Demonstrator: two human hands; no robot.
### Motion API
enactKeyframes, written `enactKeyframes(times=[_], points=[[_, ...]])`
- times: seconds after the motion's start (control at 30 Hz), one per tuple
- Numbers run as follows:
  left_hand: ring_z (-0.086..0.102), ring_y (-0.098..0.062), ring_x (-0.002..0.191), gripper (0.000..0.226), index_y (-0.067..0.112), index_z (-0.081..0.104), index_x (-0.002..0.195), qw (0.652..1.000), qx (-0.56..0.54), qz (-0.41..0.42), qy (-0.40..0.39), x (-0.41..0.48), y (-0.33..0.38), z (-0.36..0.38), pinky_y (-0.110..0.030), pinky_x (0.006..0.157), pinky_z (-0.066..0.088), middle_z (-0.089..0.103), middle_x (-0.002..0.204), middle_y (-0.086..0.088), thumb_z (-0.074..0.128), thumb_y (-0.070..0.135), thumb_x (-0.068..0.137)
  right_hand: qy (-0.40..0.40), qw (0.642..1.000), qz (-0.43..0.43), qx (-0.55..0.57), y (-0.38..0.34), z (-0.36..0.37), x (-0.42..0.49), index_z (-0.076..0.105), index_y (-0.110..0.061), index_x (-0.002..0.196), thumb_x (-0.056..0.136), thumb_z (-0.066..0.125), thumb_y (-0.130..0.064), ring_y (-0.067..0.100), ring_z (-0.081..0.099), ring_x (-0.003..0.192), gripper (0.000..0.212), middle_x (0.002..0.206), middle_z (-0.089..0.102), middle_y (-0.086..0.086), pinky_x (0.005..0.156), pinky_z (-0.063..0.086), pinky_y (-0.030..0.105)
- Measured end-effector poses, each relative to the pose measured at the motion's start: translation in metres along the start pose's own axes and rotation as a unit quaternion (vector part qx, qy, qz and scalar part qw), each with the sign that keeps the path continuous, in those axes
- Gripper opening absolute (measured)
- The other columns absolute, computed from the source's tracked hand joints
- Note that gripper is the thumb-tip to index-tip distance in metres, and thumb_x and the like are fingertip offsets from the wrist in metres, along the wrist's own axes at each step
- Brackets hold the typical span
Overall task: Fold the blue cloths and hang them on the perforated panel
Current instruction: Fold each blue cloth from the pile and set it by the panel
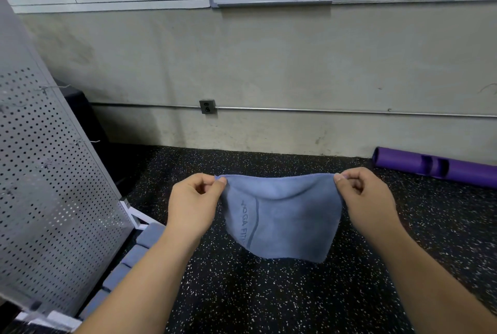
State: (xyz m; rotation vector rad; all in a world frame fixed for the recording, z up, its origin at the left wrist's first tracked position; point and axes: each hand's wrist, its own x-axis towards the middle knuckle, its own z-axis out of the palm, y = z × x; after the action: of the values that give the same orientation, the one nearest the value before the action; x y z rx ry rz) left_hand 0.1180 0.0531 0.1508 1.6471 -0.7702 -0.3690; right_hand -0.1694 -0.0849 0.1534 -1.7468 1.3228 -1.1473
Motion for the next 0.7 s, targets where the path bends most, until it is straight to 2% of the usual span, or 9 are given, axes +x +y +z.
enactKeyframes(times=[0.1,0.23,0.3,0.4,0.53,0.7], points=[[0.044,-0.006,0.054,0.027,0.018,0.069,0.069,1.000,-0.005,-0.002,-0.016,-0.007,0.002,0.010,-0.026,0.057,0.039,0.052,0.057,0.013,0.081,0.021,0.092,0.005,1.000,0.006,-0.025,-0.004,0.006,-0.005,0.069,-0.026,0.090,0.097,0.074,-0.037,-0.001,0.061,0.060,0.014,0.076,0.073,-0.006,0.059,0.045,0.022],[0.043,-0.002,0.052,0.022,0.017,0.072,0.072,0.999,-0.028,-0.014,-0.016,-0.016,0.004,0.021,-0.018,0.055,0.038,0.052,0.055,0.017,0.084,0.021,0.091,0.011,0.999,0.012,-0.031,-0.013,0.013,-0.013,0.072,-0.029,0.084,0.091,0.081,-0.041,-0.003,0.066,0.067,0.017,0.071,0.073,-0.014,0.063,0.047,0.021],[0.044,-0.002,0.052,0.020,0.017,0.074,0.074,0.999,-0.033,-0.008,-0.026,-0.022,0.008,0.027,-0.015,0.054,0.039,0.053,0.055,0.017,0.084,0.021,0.090,0.005,1.000,0.018,-0.009,-0.016,0.017,-0.017,0.075,-0.029,0.082,0.088,0.085,-0.040,-0.002,0.068,0.066,0.016,0.071,0.074,-0.019,0.067,0.054,0.026],[0.050,-0.004,0.057,0.019,0.019,0.075,0.074,0.998,-0.032,-0.006,-0.047,-0.029,0.012,0.037,-0.021,0.060,0.045,0.058,0.059,0.012,0.084,0.024,0.090,-0.010,0.998,0.034,0.054,-0.015,0.026,-0.021,0.079,-0.027,0.083,0.086,0.089,-0.034,0.006,0.075,0.072,0.012,0.073,0.077,-0.013,0.077,0.063,0.036],[0.057,-0.006,0.064,0.017,0.023,0.078,0.076,0.997,-0.022,0.011,-0.075,-0.035,0.013,0.045,-0.030,0.071,0.055,0.061,0.063,0.009,0.082,0.023,0.093,-0.039,0.993,0.041,0.099,-0.017,0.035,-0.029,0.081,-0.026,0.090,0.090,0.085,-0.021,0.011,0.078,0.081,0.007,0.081,0.080,-0.009,0.085,0.065,0.045],[0.061,-0.006,0.065,0.011,0.027,0.082,0.084,0.995,-0.010,0.025,-0.101,-0.038,0.013,0.052,-0.038,0.077,0.059,0.066,0.064,0.010,0.080,0.026,0.095,-0.061,0.995,-0.003,0.078,-0.024,0.039,-0.040,0.079,-0.034,0.092,0.095,0.079,-0.016,0.003,0.075,0.081,0.018,0.086,0.079,-0.019,0.081,0.065,0.033]])
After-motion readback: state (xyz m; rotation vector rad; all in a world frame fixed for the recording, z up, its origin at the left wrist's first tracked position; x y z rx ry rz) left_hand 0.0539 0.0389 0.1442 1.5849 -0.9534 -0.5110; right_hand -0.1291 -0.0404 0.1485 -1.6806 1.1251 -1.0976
